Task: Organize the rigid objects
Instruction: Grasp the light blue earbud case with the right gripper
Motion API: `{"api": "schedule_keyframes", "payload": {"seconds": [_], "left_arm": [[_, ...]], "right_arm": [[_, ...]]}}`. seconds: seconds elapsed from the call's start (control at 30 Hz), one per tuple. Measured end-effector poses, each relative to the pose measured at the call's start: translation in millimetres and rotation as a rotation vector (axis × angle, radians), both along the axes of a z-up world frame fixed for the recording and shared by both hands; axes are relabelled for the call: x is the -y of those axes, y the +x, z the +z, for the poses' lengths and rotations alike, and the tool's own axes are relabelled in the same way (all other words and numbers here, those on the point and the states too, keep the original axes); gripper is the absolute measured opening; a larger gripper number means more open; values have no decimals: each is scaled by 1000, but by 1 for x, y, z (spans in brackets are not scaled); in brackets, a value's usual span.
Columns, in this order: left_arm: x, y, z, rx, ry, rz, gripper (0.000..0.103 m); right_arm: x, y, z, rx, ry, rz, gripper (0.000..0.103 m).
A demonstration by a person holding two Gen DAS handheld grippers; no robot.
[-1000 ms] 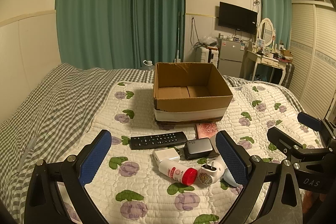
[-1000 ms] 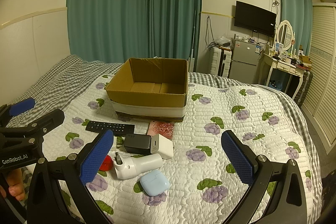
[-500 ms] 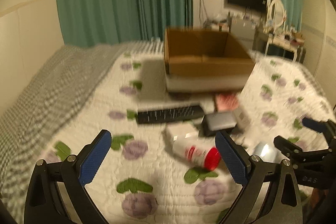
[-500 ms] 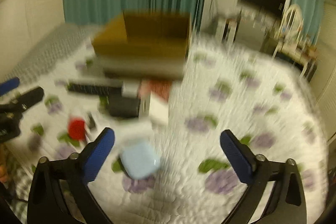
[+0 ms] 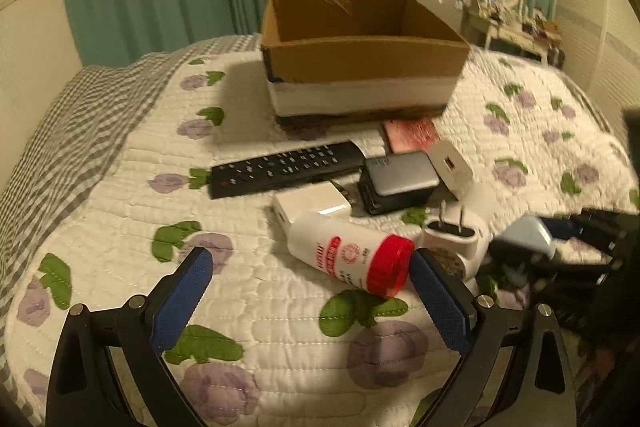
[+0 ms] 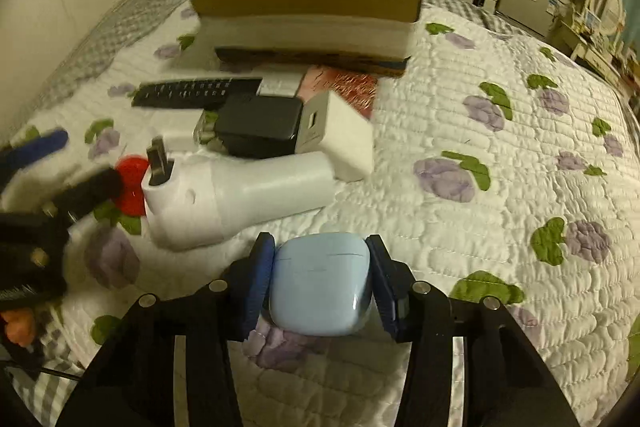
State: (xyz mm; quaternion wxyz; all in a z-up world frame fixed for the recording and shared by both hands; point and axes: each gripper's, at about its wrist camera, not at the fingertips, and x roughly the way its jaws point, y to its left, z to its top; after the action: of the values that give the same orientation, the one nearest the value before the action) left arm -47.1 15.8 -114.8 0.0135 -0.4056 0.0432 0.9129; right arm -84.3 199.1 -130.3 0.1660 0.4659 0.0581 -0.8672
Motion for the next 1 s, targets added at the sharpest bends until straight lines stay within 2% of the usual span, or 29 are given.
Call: {"api": "schedule_keyframes", "payload": {"seconds": [0.1,0.3,0.5,0.6,0.7,0.8,0.9,0.93,1.0], "left_arm": [[-4,-5,-5,29,6,-25,99],[4,-17,-2,61,46,6,93],[21,-28,24,64,192,54,93],[15,-46,18,96,159,110,93],[9,-59,-4,174,121,162,93],[8,-57,-23,241,120,161,93],[5,-50,-33,291,86,110,92],[4,-46,-34,292,71,85,89],[7,-42,-31,286,101,61,77]], "right_arm": [[-2,-1,5,-12,-4,-15,47],[-4,0,12,-32,-22,-18,46],[-9,-2,17,-37,-54,-33,46],[-10,-2,17,-38,-57,-35,46],[-12,-1,19,-44,-59,-39,46],[-15,-2,20,-49,-60,-46,46],[-14,0,22,-54,-55,-43,46],[-13,1,23,-61,-52,-40,45],[-12,3,25,-75,-50,-37,42]]}}
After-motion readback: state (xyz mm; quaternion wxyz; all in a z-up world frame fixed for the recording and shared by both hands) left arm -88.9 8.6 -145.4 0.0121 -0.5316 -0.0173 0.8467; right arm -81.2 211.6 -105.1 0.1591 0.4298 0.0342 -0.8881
